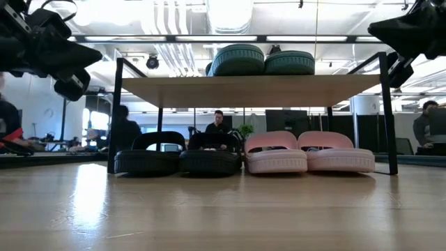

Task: Pick and place slides into the shelf
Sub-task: Return to Home Position

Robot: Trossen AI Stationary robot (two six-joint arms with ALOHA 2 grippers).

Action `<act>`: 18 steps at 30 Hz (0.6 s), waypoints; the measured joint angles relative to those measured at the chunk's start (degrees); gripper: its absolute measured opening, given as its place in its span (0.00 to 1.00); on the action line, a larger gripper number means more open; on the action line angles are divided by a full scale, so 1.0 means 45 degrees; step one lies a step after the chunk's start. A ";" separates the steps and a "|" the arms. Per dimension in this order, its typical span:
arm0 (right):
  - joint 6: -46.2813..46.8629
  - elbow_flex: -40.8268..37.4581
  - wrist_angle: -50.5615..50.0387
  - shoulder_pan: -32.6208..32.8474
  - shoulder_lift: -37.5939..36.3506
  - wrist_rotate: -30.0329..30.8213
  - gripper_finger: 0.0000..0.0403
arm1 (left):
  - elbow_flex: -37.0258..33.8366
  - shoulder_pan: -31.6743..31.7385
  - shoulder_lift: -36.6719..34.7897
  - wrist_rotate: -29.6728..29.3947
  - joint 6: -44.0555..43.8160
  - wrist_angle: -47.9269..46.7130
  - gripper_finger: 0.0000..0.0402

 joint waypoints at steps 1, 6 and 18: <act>0.0116 0.0000 -0.0006 -0.0001 0.0013 0.0046 0.02 | 0.0000 0.0000 -0.0004 -0.0001 0.0001 0.0015 0.00; 0.1422 -0.0039 -0.0575 -0.0024 -0.0201 0.1718 0.02 | -0.0056 0.0000 -0.0002 -0.0010 0.0000 0.0076 0.00; 0.1238 -0.0029 -0.0553 0.0000 -0.0633 0.1345 0.02 | -0.0303 0.0000 -0.0135 0.0131 0.0000 0.0630 0.00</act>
